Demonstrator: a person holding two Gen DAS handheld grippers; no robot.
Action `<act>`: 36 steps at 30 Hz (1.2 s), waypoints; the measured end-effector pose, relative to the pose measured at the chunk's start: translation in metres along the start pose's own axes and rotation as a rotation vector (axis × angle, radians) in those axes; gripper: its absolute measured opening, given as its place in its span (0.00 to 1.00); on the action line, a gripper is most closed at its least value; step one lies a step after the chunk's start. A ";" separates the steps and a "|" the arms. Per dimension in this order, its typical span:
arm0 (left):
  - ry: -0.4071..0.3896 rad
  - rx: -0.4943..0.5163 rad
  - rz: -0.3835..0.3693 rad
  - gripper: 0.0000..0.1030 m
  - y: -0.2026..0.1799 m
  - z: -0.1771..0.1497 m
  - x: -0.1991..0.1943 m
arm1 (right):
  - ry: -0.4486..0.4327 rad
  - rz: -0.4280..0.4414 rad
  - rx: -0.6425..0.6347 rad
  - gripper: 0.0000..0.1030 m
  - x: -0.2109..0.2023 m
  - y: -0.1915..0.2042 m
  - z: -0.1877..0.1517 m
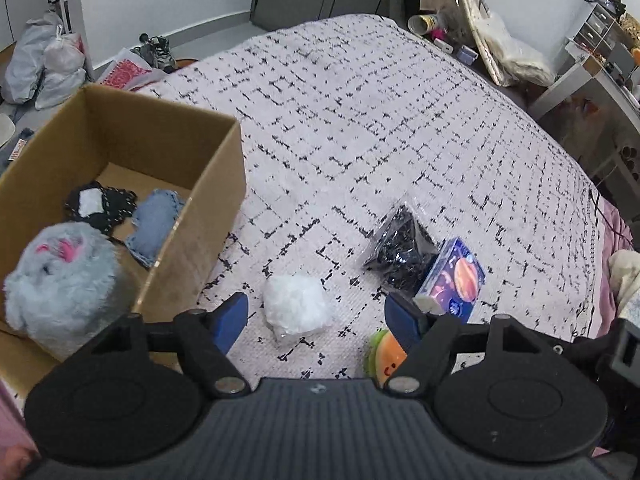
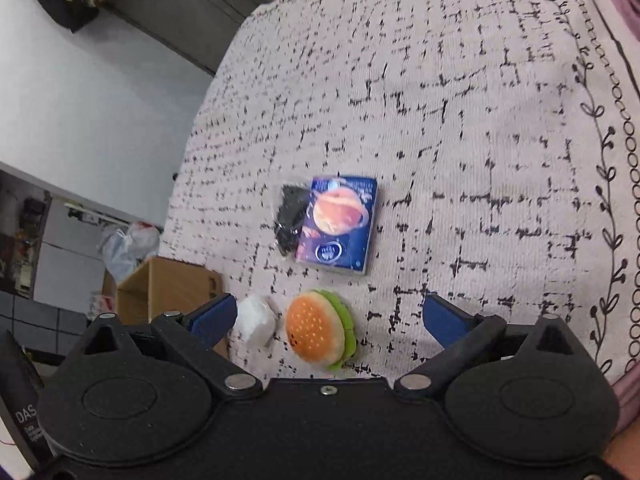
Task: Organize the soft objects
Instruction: 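Move both tools back toward the remaining items on the bed, then close the left tool on the white ball while the right tool grasps the burger plush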
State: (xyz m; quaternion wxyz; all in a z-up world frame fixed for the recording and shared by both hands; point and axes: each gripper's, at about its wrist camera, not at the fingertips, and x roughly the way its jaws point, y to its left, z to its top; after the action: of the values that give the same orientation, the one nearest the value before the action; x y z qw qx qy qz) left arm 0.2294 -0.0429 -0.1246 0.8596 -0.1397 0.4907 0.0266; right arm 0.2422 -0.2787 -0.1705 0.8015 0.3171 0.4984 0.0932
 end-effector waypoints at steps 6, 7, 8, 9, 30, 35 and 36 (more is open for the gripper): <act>-0.018 0.053 -0.025 0.72 -0.002 -0.008 0.009 | 0.013 -0.024 -0.028 0.92 0.013 0.004 -0.006; -0.017 0.053 -0.025 0.71 -0.002 -0.009 0.011 | 0.013 -0.029 -0.029 0.92 0.014 0.004 -0.007; -0.013 0.047 -0.025 0.71 -0.001 -0.010 0.013 | 0.013 -0.037 -0.032 0.92 0.015 0.004 -0.008; -0.007 0.036 -0.029 0.71 0.001 -0.011 0.016 | 0.015 -0.044 -0.035 0.92 0.016 0.005 -0.009; 0.050 -0.052 -0.105 0.05 0.013 -0.016 0.035 | 0.077 -0.092 -0.129 0.32 0.038 0.016 -0.024; 0.030 -0.043 -0.118 0.03 0.011 -0.016 0.031 | 0.051 -0.086 -0.156 0.21 0.030 0.019 -0.026; 0.028 -0.045 -0.120 0.02 0.012 -0.015 0.030 | 0.044 -0.083 -0.154 0.19 0.028 0.019 -0.026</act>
State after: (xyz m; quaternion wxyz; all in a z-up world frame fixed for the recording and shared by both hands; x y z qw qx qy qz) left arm 0.2302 -0.0387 -0.1601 0.8494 -0.1887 0.4926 -0.0158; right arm 0.2365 -0.2402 -0.1874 0.8154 0.2317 0.5201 0.1049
